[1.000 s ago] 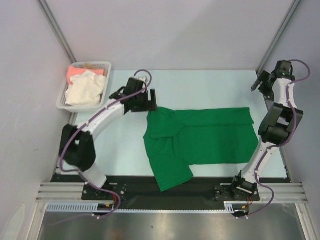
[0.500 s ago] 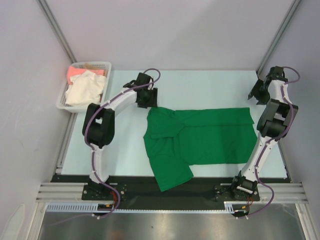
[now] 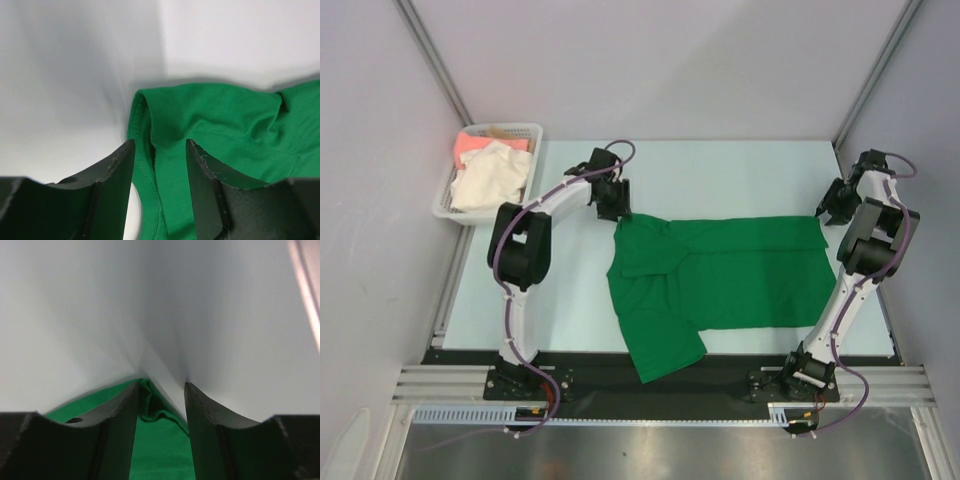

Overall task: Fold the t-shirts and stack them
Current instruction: Fold the tshirt

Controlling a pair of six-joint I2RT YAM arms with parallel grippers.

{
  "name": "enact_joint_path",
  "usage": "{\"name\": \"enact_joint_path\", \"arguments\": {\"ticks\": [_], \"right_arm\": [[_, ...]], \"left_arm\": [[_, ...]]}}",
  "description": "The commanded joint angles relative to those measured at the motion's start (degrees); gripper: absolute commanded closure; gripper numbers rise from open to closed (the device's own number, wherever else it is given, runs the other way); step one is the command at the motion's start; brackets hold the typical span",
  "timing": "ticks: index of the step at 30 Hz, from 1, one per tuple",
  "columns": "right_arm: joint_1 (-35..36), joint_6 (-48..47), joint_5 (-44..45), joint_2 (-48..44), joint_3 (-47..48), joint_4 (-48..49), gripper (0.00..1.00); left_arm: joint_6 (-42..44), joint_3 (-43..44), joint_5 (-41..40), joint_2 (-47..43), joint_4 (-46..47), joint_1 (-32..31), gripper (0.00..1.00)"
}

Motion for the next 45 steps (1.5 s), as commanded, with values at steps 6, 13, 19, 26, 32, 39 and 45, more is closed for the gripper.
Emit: {"name": "enact_joint_path", "arguments": {"ticks": [6, 13, 19, 26, 32, 39, 45], "right_arm": [[-0.1, -1.5, -3.5, -2.6, -3.1, 2.5, 0.47], [0.1, -1.0, -4.9, -1.5, 0.1, 1.8, 0.46], [-0.4, 0.0, -2.1, -3.1, 0.4, 1.8, 0.38], [0.0, 0.1, -5.1, -2.8, 0.8, 1.0, 0.4], [0.8, -0.2, -4.9, -2.5, -2.6, 1.3, 0.51], [0.9, 0.4, -5.0, -2.0, -2.6, 1.4, 0.62], [1.1, 2.0, -4.0, -1.6, -3.5, 3.2, 0.85]], "left_arm": [[-2.3, 1.9, 3.3, 2.1, 1.9, 1.0, 0.49], [-2.3, 1.9, 3.0, 3.0, 2.1, 1.6, 0.68], [-2.1, 1.7, 2.6, 2.3, 2.4, 1.7, 0.84], [-2.1, 2.6, 1.9, 2.3, 2.1, 1.7, 1.0], [-2.2, 3.0, 1.8, 2.5, 1.7, 1.7, 0.99], [-2.3, 2.8, 1.2, 2.8, 1.7, 1.8, 1.0], [-2.8, 3.0, 0.3, 3.4, 2.1, 2.4, 1.0]]}}
